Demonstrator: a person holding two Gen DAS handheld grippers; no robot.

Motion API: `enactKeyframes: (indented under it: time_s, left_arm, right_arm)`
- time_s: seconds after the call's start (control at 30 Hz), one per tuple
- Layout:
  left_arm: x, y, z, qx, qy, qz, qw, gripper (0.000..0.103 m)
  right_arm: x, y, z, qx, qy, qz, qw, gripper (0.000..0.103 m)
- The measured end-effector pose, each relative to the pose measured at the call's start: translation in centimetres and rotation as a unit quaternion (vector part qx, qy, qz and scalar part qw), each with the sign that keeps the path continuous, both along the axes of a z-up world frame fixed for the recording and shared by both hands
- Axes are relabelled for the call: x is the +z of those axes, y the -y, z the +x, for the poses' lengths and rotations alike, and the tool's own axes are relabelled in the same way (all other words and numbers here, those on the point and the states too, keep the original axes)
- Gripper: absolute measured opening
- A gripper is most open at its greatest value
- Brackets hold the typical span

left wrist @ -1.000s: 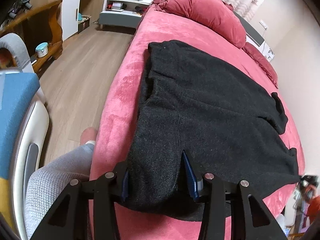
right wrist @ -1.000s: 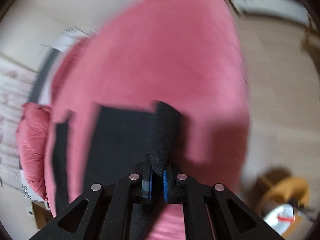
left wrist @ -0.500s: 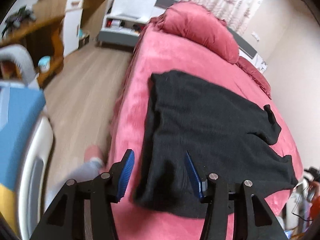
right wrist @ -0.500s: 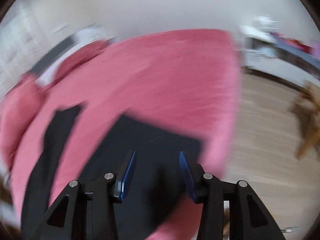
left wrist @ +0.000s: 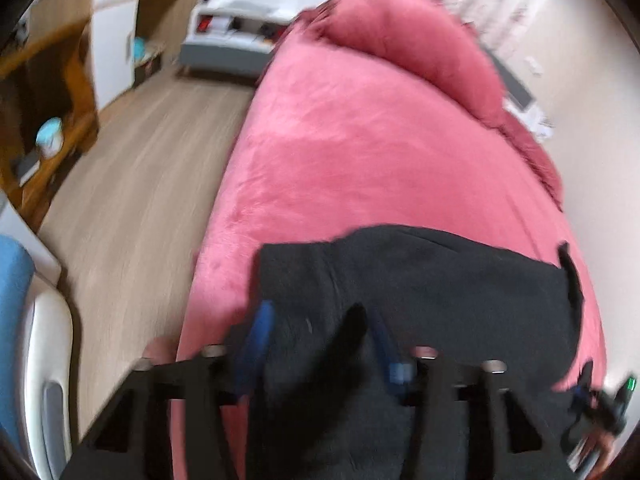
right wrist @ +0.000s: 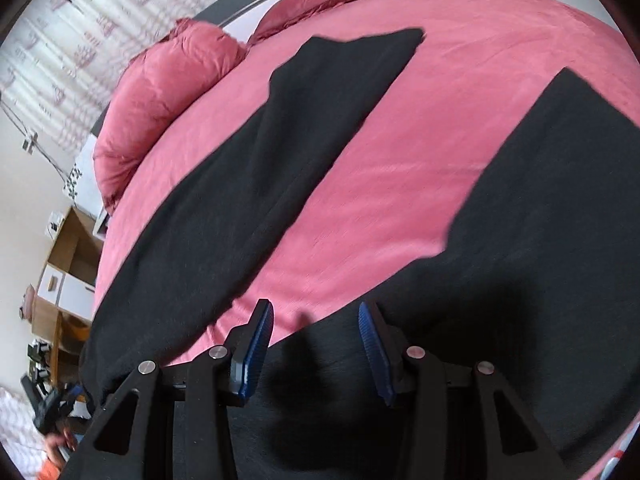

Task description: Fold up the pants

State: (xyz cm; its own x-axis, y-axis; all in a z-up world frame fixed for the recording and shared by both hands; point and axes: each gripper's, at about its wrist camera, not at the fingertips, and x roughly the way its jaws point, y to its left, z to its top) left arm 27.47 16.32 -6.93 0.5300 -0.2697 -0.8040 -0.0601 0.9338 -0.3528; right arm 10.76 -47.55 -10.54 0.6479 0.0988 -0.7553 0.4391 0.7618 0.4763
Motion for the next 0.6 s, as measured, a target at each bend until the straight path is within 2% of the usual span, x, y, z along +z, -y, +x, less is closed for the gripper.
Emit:
enactKeyframes:
  time_s: [0.07, 0.13, 0.2, 0.3, 0.33, 0.4, 0.47, 0.5, 0.53, 0.57, 0.6]
  left_arm:
    - [-0.4, 0.0, 1.6, -0.011, 0.0, -0.031, 0.9995, 0.022]
    - [0.1, 0.8, 2.1, -0.021, 0.013, -0.006, 0.9997, 0.02]
    - [1.1, 1.6, 2.3, -0.023, 0.04, 0.025, 0.9986, 0.0]
    - [4.1, 0.4, 2.4, 0.042, 0.13, 0.045, 0.9895, 0.0]
    - [4.6, -0.2, 2.9, 0.068, 0.142, 0.057, 0.9859, 0.0]
    - [4.2, -0.7, 3.9, 0.101, 0.106, 0.075, 0.9864, 0.0]
    - [3.6, 0.0, 3.7, 0.079, 0.088, 0.03, 0.9925, 0.0]
    - [3.5, 1.2, 3.2, 0.056, 0.092, 0.022, 0.9939, 0.001]
    - [3.3, 2.7, 2.5, 0.033, 0.098, 0.022, 0.9945, 0.012]
    - [2.8, 5.0, 1.5, -0.005, 0.101, 0.013, 0.9948, 0.034]
    - [2.5, 6.5, 0.9, -0.025, 0.1, 0.005, 0.9946, 0.049]
  right_arm:
    - [-0.4, -0.7, 0.1, -0.001, -0.002, -0.014, 1.0, 0.046]
    - [-0.7, -0.9, -0.2, -0.007, 0.005, -0.02, 1.0, 0.046]
    - [-0.7, -0.9, -1.0, -0.016, 0.018, -0.014, 1.0, 0.045]
    - [-0.9, -0.7, -2.1, -0.024, 0.029, -0.011, 0.999, 0.044]
    - [-0.9, -0.8, -2.2, -0.025, 0.03, -0.014, 0.999, 0.044]
    - [-0.7, -1.1, -2.4, -0.021, 0.027, -0.026, 0.999, 0.044]
    - [0.0, -0.7, -2.6, -0.006, 0.024, -0.021, 0.999, 0.046]
    - [0.4, -0.2, -2.3, -0.004, 0.029, -0.009, 1.0, 0.046]
    - [0.9, 0.5, -1.7, -0.008, 0.038, 0.005, 0.999, 0.046]
    - [1.3, 2.0, -1.1, -0.026, 0.051, 0.026, 0.998, 0.046]
    - [1.7, 3.4, -0.6, -0.042, 0.057, 0.041, 0.997, 0.046]
